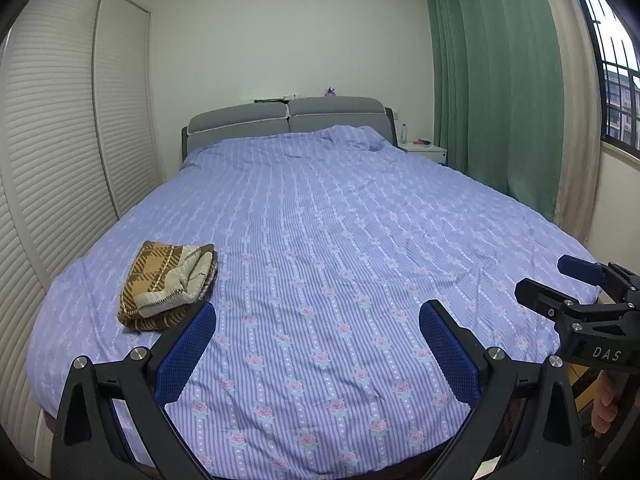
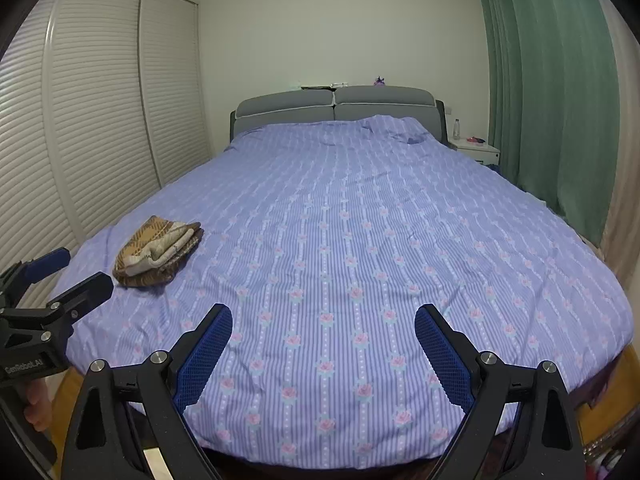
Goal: Fold small clothes
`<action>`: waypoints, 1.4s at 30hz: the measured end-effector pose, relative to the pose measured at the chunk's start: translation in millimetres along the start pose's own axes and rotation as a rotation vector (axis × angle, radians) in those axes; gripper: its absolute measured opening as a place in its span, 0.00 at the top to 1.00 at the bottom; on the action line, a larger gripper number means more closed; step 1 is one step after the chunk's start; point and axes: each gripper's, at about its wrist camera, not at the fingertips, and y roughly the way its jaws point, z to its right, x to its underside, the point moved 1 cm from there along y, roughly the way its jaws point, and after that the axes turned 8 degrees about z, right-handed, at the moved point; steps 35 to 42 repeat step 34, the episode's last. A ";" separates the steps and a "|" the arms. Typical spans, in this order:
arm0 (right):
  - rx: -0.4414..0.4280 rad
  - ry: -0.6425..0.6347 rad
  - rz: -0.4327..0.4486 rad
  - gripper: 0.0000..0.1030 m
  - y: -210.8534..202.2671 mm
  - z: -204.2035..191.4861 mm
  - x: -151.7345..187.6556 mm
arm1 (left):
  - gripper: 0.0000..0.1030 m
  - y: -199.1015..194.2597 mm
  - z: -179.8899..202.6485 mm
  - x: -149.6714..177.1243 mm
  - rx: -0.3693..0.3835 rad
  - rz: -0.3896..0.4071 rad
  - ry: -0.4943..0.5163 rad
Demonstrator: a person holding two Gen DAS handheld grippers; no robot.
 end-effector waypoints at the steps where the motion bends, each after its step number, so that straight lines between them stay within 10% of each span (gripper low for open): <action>1: 0.002 -0.002 0.000 0.10 -0.3 -0.4 0.3 | 0.00 0.4 -0.2 0.0 -0.002 -0.001 0.000; 42: 0.001 0.012 -0.005 0.10 1.6 -1.8 2.5 | 0.00 2.1 -0.7 4.3 -0.002 -0.019 -0.005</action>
